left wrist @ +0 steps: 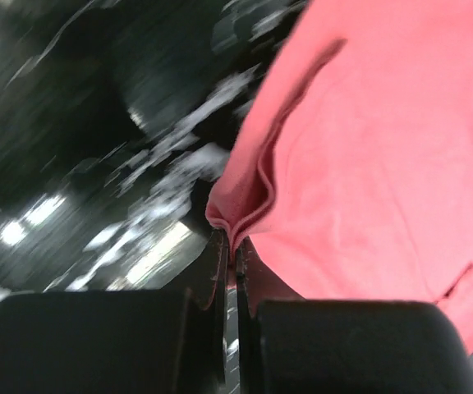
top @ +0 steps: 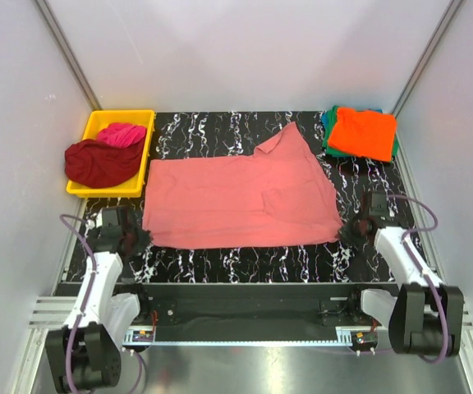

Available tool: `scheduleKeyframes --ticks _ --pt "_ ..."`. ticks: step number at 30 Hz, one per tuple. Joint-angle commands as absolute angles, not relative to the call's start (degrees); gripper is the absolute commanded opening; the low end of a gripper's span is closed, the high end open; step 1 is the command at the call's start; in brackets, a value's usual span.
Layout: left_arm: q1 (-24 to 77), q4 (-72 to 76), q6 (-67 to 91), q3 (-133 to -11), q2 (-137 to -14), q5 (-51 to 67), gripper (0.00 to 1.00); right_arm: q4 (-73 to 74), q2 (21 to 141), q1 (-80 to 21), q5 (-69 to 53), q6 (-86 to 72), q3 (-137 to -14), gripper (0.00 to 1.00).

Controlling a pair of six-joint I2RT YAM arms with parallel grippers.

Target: Fold and stack the t-shirts

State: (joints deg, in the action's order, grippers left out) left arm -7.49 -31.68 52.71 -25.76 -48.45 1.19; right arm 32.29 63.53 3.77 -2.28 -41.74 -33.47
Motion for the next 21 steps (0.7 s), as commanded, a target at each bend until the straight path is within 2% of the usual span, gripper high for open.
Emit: scheduleKeyframes --ticks 1,6,7,8,9,10,11,12,13,14,15,19,21 --pt "-8.17 -36.11 58.7 -24.88 -39.85 0.27 0.01 33.66 54.68 4.04 -4.92 -48.5 -30.69 0.12" --pt "-8.35 -39.54 60.82 -21.28 -32.53 0.18 0.06 41.38 45.64 4.04 -1.15 -52.29 -29.8 0.13" --pt "-8.35 -39.55 61.43 -20.92 -31.91 0.78 0.15 42.53 44.14 4.04 -0.71 -53.86 -29.79 0.13" --pt "-8.26 -39.55 61.61 -20.74 -31.56 1.66 0.2 43.5 42.56 4.04 -0.7 -54.75 -29.62 0.16" --pt "-8.26 -39.55 61.35 -20.83 -31.29 2.71 0.33 45.33 39.49 4.04 -1.05 -56.06 -29.36 0.24" --pt "-8.26 -39.38 61.0 -21.18 -31.38 2.9 0.33 45.7 37.9 4.04 -1.66 -56.34 -29.09 0.42" --pt "-8.35 -39.38 60.65 -21.7 -31.64 2.73 0.64 45.79 36.58 4.04 -2.19 -56.6 -28.83 0.64" --pt "-8.35 -39.38 60.04 -23.45 -32.6 2.55 0.73 45.7 34.82 4.04 -2.37 -56.69 -28.83 0.99" --pt "-8.35 -39.46 57.51 -24.95 -33.48 2.37 0.8 45.7 34.54 4.04 -2.55 -55.91 -29.35 1.0" --pt "-8.35 -39.72 56.09 -26.88 -34.36 2.29 0.92 45.79 34.72 4.04 -2.46 -55.2 -30.14 1.0" --pt "-8.35 -40.51 54.6 -31.33 -36.19 2.2 0.96 45.88 35.59 4.04 -2.03 -54.33 -32.58 1.0" --pt "-8.35 -42.36 40.31 -44.18 -41.38 4.3 0.99 43.26 39.89 4.04 -0.61 -47.14 -40.84 1.0" --pt "-8.35 -43.93 35.18 -49.1 -43.23 4.92 0.99 36.32 46.36 4.04 -4.99 -44.05 -46.37 0.98"
